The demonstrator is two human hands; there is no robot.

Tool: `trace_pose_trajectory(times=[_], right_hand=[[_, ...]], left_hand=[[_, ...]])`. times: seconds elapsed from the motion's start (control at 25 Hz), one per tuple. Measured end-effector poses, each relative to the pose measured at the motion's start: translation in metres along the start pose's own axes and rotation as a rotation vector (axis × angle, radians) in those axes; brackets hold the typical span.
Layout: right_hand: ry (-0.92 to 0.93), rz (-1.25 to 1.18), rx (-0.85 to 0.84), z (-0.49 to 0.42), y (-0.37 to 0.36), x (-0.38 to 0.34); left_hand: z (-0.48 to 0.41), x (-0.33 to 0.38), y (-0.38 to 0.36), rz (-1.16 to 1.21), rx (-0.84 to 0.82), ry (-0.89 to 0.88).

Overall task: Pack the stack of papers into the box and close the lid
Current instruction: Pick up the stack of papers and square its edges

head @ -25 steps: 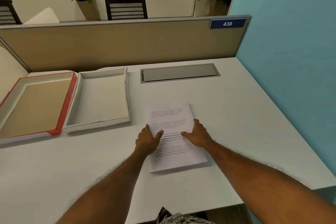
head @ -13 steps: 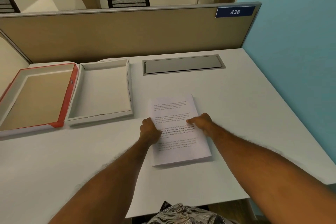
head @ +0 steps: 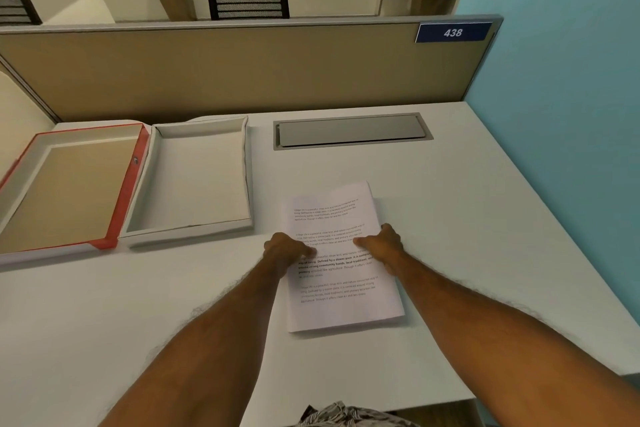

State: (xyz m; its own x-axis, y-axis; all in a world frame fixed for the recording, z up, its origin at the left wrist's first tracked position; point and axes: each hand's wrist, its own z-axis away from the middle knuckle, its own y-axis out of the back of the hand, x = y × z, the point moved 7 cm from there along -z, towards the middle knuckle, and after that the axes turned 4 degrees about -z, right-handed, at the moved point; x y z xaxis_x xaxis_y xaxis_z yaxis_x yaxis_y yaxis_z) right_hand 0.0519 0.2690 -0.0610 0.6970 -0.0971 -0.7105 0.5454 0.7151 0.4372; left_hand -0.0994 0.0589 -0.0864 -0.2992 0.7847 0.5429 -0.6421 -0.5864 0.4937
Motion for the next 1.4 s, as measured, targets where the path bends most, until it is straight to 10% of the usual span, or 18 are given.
trace_pose_trajectory(times=[0.8,1.12,1.4], right_hand=[[0.279,-0.275,0.068,0.036,0.014,-0.016],[0.264,-0.505,-0.02,0.048,0.035,-0.049],[0.649,-0.426,0.146,0.079,0.06,-0.11]], left_hand=[[0.019,0.006,0.003,0.366,-0.063,-0.078],[0.088,0.062,0.046,0.458,0.027,-0.431],[0.145,0.11,0.082,0.41,0.329,-0.829]])
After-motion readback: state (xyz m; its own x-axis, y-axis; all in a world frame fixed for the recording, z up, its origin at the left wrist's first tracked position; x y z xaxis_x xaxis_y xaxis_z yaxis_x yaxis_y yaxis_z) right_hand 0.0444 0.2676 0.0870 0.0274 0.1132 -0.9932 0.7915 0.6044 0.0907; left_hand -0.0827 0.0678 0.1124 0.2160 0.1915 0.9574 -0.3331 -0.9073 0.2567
